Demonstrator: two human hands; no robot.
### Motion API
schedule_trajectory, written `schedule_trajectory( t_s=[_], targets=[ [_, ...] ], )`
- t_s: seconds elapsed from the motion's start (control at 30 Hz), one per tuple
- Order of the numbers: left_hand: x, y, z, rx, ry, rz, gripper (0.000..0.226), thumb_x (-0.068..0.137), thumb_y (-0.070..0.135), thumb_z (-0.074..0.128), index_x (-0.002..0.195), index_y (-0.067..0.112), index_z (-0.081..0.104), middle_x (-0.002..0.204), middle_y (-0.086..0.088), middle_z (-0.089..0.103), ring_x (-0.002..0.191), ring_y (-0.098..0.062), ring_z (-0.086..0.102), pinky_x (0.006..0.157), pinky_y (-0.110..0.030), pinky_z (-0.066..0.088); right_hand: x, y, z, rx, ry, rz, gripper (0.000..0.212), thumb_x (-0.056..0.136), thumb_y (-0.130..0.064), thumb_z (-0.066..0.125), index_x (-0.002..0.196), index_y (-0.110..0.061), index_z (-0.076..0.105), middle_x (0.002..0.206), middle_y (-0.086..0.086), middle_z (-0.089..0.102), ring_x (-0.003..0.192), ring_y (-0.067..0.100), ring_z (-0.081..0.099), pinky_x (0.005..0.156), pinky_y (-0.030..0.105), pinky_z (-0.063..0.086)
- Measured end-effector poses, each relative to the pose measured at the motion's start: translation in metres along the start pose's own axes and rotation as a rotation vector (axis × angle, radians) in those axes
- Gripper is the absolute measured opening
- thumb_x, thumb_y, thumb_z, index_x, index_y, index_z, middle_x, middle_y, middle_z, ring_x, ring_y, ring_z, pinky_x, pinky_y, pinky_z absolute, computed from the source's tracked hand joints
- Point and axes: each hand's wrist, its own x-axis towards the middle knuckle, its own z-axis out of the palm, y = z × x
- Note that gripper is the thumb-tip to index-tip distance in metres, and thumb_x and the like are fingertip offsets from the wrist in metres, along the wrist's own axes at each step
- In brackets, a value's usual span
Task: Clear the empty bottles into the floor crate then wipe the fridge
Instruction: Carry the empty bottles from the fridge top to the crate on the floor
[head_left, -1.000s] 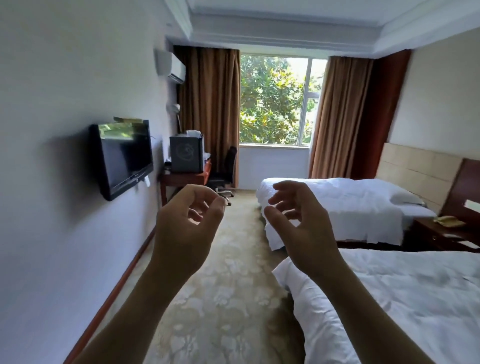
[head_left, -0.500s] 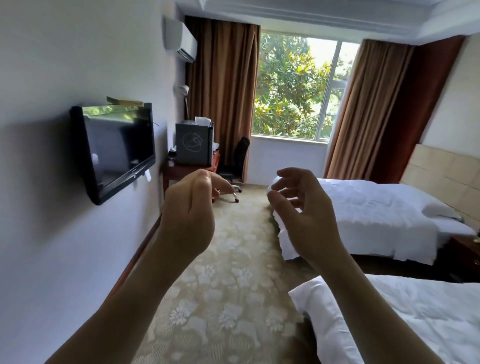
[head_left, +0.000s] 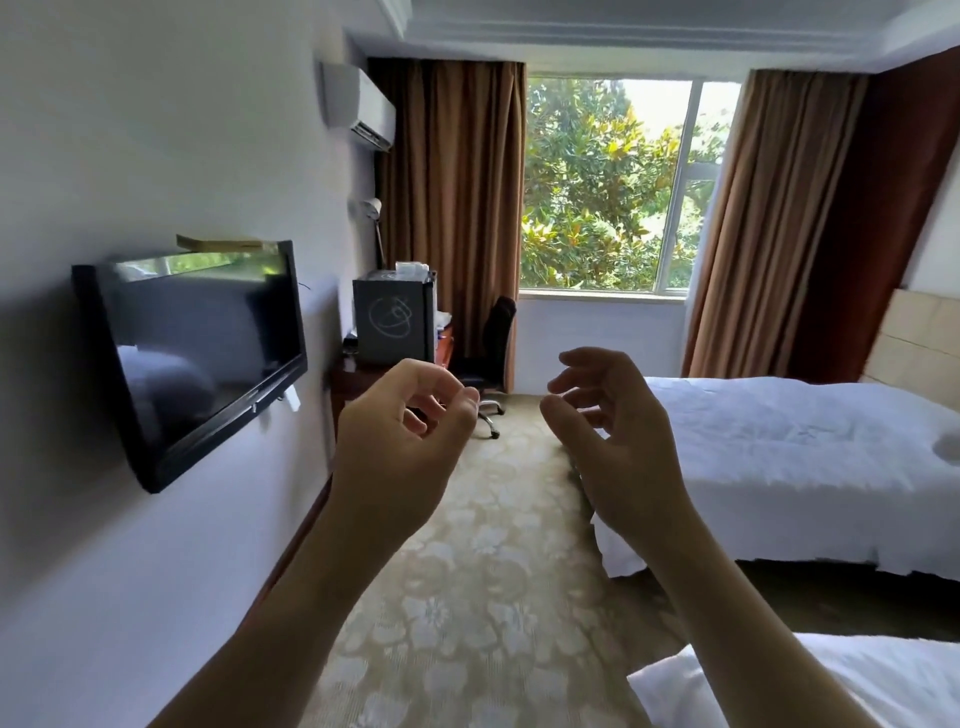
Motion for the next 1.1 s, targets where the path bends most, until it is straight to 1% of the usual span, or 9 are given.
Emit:
schedule_trajectory(
  t_s=[0.13,0.2,0.27,0.37,0.57,0.77,0.83,0.93,1.1],
  targets=[
    [0.055,-0.047,0.067,0.013,0.001,0.015,0.010,0.083,0.032,0.065,0.083,0.022,0.065,0.073,0.011,0.066,0.072,-0.007,0.064,0.061,-0.016,0.049,0.060,0.074,-0.004,-0.003,0.013,-0.029,0.032,0.080,-0.028,0.068,0.110,-0.025,0.058,0.093,-0.009,0.067,0.084,0.007,0.066,0.070,0.020,0.055],
    [0.089,-0.066,0.103,0.022,-0.016,0.033,0.008,0.082,0.032,0.066,0.083,0.024,0.065,0.073,0.011,0.066,0.072,-0.009,0.064,0.060,-0.017,0.049,0.098,0.109,-0.010,-0.005,0.034,-0.045,0.032,0.080,-0.028,0.068,0.110,-0.025,0.058,0.092,-0.010,0.067,0.083,0.008,0.066,0.070,0.023,0.056],
    [0.125,-0.082,0.132,0.030,-0.035,0.052,0.005,0.082,0.032,0.067,0.083,0.027,0.064,0.079,0.013,0.067,0.074,-0.009,0.065,0.061,-0.018,0.049,0.137,0.138,-0.012,0.004,0.045,-0.059,0.033,0.079,-0.029,0.069,0.110,-0.024,0.059,0.092,-0.010,0.067,0.081,0.008,0.066,0.068,0.024,0.056],
    [0.170,-0.106,0.165,0.048,-0.045,0.097,0.004,0.082,0.030,0.067,0.084,0.030,0.063,0.085,0.016,0.068,0.077,-0.008,0.066,0.062,-0.016,0.049,0.190,0.173,-0.009,0.042,0.051,-0.087,0.032,0.079,-0.028,0.068,0.109,-0.026,0.059,0.091,-0.010,0.067,0.081,0.009,0.066,0.068,0.023,0.055],
    [0.241,-0.171,0.208,0.029,-0.008,0.103,0.005,0.082,0.030,0.067,0.085,0.030,0.063,0.087,0.016,0.068,0.077,-0.007,0.066,0.062,-0.012,0.047,0.274,0.242,0.017,0.065,0.035,-0.106,0.031,0.080,-0.028,0.067,0.109,-0.022,0.058,0.090,-0.011,0.067,0.081,0.008,0.066,0.067,0.020,0.054],
    [0.306,-0.268,0.241,0.008,0.013,0.101,0.006,0.082,0.036,0.067,0.086,0.033,0.063,0.086,0.015,0.068,0.079,-0.010,0.066,0.065,-0.019,0.051,0.347,0.329,0.070,0.064,-0.001,-0.102,0.033,0.080,-0.028,0.067,0.111,-0.018,0.060,0.089,-0.011,0.067,0.080,0.009,0.066,0.067,0.019,0.054],
    [0.333,-0.310,0.252,0.012,0.026,0.108,0.009,0.080,0.043,0.064,0.085,0.036,0.062,0.087,0.016,0.068,0.080,-0.011,0.066,0.067,-0.025,0.052,0.374,0.365,0.095,0.070,-0.004,-0.100,0.033,0.080,-0.027,0.067,0.110,-0.017,0.060,0.089,-0.009,0.067,0.079,0.009,0.066,0.066,0.019,0.053],
    [0.379,-0.379,0.269,0.048,0.027,0.109,0.012,0.079,0.045,0.061,0.087,0.036,0.062,0.088,0.018,0.068,0.081,-0.011,0.066,0.069,-0.035,0.055,0.422,0.421,0.141,0.054,-0.040,-0.110,0.033,0.080,-0.026,0.067,0.110,-0.014,0.061,0.089,-0.007,0.068,0.078,0.009,0.066,0.065,0.017,0.052],
    [0.474,-0.485,0.296,0.054,0.071,0.082,0.015,0.078,0.048,0.060,0.088,0.037,0.062,0.091,0.020,0.068,0.083,-0.008,0.066,0.070,-0.031,0.054,0.526,0.502,0.219,0.005,-0.106,-0.151,0.032,0.080,-0.024,0.067,0.110,-0.016,0.061,0.089,-0.009,0.067,0.079,0.006,0.066,0.064,0.014,0.051]
  ],
)
